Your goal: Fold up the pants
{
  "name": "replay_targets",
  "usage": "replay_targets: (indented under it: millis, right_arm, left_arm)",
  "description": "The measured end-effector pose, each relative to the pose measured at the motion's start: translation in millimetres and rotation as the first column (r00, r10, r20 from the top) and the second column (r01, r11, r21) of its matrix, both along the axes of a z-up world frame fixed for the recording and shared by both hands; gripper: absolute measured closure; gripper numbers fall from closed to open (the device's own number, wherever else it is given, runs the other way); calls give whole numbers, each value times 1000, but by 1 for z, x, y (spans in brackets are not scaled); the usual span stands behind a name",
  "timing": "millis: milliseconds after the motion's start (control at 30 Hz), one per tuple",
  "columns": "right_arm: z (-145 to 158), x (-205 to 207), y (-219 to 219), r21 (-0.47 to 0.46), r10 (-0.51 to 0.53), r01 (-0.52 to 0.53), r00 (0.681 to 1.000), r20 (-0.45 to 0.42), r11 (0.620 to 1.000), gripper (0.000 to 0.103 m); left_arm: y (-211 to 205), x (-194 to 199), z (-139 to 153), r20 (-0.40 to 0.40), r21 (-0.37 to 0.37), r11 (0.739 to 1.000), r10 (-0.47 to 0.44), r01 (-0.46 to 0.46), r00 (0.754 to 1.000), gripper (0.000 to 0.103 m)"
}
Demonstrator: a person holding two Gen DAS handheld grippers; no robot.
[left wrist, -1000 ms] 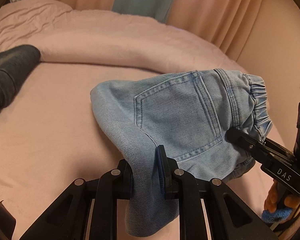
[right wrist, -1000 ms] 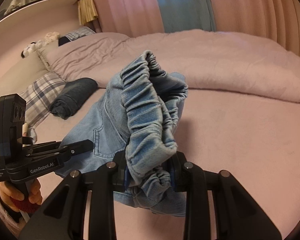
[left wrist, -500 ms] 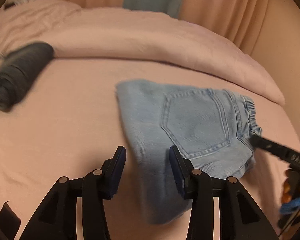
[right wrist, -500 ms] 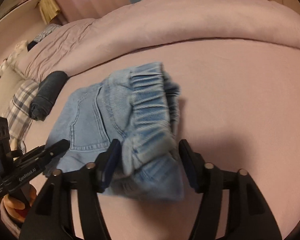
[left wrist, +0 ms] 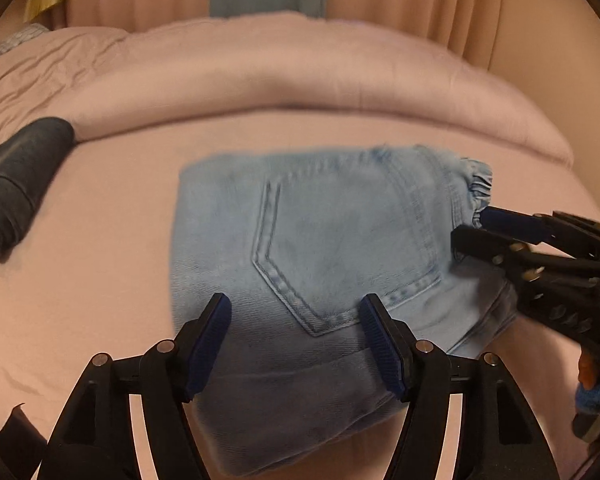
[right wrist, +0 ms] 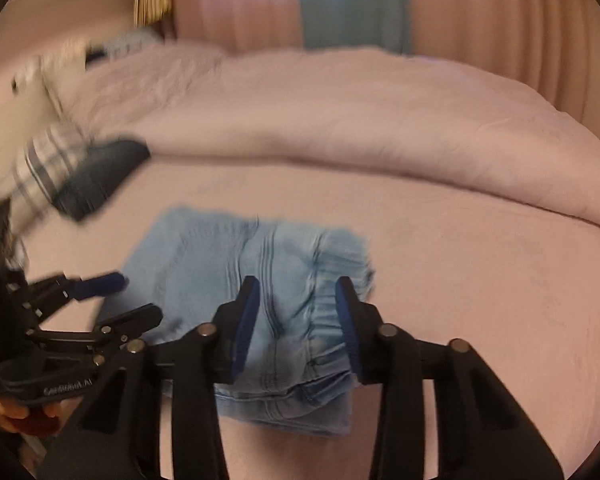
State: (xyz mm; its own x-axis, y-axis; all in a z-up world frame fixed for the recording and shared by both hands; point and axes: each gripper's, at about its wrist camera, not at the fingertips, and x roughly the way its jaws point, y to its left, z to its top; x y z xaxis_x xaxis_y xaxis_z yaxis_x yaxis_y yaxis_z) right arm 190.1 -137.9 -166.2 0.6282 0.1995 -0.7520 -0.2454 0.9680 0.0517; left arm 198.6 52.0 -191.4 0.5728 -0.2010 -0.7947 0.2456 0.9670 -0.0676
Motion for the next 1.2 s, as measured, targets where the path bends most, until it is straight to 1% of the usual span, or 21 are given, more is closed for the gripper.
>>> replay_targets:
  millis: [33,67,100,167,267,333,367,400,433,467,533,600,633,733,800,900,1000,1200]
  right_arm:
    - [-14,4,4,-42,-3,1,999,-42,999,63]
    - [-24,7,7,-76,-8,3,998,-60,997,61]
    - [-30,5,9,-104,-3,-2,999,-40,995,60]
    - [-28,4,12,-129,7,-11,999,-33,992,59]
    - [-19,8,9,-130,13,-22,998,-69,991,58]
    - [-6,7,12,-89,2,-9,997,-79,996,56]
    - [3,2,9,-62,1,-6,997,-75,998,56]
    - [15,-6,6,-28,-5,3,998,-69,1000,53]
    - [22,-10,8,-25,-16,14,998,-65,1000,50]
    - [28,-15,11,-28,-27,26,998,-58,999,48]
    - [47,-31,10,-20,-38,37,998,-45,999,44]
    - [60,-41,12,-11,-41,41,998,-42,999,41]
    - [71,-50,12,-7,-43,43,998,-38,999,40]
    - [90,-69,13,-3,-42,42,998,-36,999,38]
    - [101,-81,14,-11,-37,37,999,-31,999,36]
    - [119,-98,17,-31,-25,24,999,-30,999,35]
    - [134,-112,18,-26,-12,11,999,-31,1000,35]
    - [152,-130,21,-39,8,-8,1000,-14,999,35]
  left_arm:
    - [0,-1,-2,10,-1,1000,-3,3,1000,36]
    - [1,-1,-2,15,-3,1000,-5,5,1000,36]
    - [2,0,-1,7,-7,1000,-6,6,1000,36]
    - [3,2,2,-10,-12,1000,-3,3,1000,36]
    - [2,0,14,-28,8,1000,15,-15,999,36]
    - [5,-8,27,-15,15,1000,27,-27,1000,36]
    - [6,-13,33,-11,27,999,33,-32,999,36]
    - [7,-19,43,-3,37,999,33,-33,999,36]
    - [8,-26,53,10,42,998,37,-37,999,36]
    - [9,-31,59,19,47,998,44,-45,999,36]
    - [13,-45,81,38,65,995,75,-78,996,32]
    - [16,-56,97,52,72,992,101,-104,994,26]
    - [18,-62,105,59,72,991,111,-115,992,26]
    - [25,-78,129,81,29,991,128,-130,989,25]
    - [27,-88,142,79,21,990,136,-138,988,23]
    - [25,-100,160,101,32,989,137,-141,985,23]
    - [22,-112,174,106,51,988,140,-146,984,23]
    - [21,-128,189,124,58,985,152,-160,981,23]
